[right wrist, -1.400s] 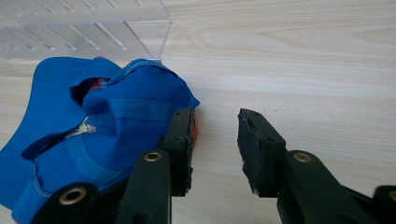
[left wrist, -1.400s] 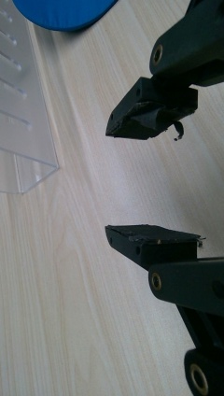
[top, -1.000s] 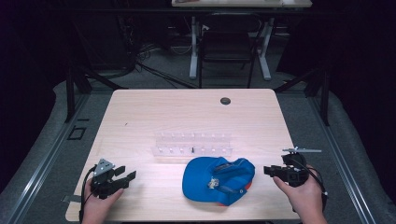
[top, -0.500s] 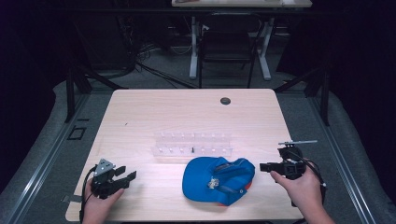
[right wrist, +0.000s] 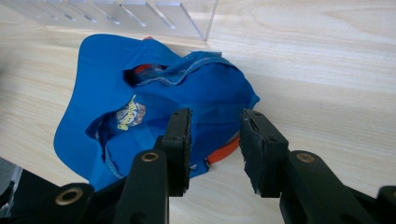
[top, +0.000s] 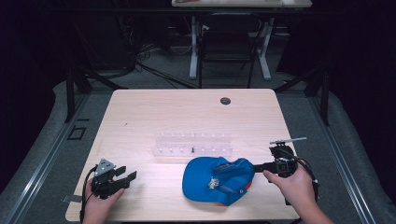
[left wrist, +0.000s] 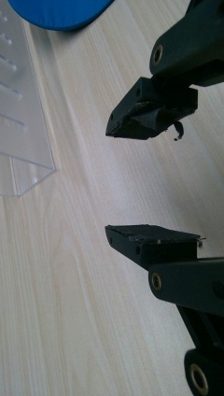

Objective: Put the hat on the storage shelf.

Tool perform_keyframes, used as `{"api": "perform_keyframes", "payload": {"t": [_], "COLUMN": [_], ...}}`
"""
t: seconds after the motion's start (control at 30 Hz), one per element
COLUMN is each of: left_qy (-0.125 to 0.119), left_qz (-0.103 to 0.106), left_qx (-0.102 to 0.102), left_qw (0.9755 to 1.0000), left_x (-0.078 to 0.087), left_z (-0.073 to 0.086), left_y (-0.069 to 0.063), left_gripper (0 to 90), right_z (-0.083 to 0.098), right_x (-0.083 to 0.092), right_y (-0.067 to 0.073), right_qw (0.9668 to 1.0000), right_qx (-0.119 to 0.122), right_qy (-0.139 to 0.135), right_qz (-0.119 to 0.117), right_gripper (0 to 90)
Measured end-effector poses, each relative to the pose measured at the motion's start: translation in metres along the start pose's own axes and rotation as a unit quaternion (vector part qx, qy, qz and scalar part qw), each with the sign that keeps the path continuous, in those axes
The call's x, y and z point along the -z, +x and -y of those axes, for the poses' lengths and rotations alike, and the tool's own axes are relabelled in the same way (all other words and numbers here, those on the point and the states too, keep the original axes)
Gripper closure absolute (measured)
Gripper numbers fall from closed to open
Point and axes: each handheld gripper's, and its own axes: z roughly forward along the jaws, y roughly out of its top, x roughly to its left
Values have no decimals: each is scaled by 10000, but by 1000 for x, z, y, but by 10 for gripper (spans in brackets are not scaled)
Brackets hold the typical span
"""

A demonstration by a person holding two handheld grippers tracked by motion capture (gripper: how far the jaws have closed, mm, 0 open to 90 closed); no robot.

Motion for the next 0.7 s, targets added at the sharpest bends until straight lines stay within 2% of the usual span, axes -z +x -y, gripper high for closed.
{"api": "perform_keyframes", "payload": {"t": [0.2,0.27,0.3,0.47,0.6,0.67,0.7], "left_qy": [-1,-11,-14,-8,-24,-19,-16], "left_qz": [-11,-10,-7,-12,-15,-23,-25], "left_qx": [12,10,12,14,15,15,22], "left_qw": [10000,10000,10000,10000,10000,10000,10000], "left_x": [0,0,0,0,0,0,0], "left_z": [0,0,0,0,0,0,0], "left_y": [0,0,0,0,0,0,0], "left_gripper": [459,458,458,459,459,459,459], "right_z": [0,1,2,3,4,4,5], "right_x": [-6,-8,-11,-17,-21,-23,-26], "right_y": [4,5,5,5,6,5,4], "right_qw": [9998,9999,9997,9994,9992,9990,9985], "right_qx": [-46,-74,-55,-128,-262,-269,-351], "right_qy": [163,123,235,278,252,313,364], "right_qz": [-75,-74,-42,-142,-162,-167,-195], "right_gripper": [629,628,625,611,608,605,604]}}
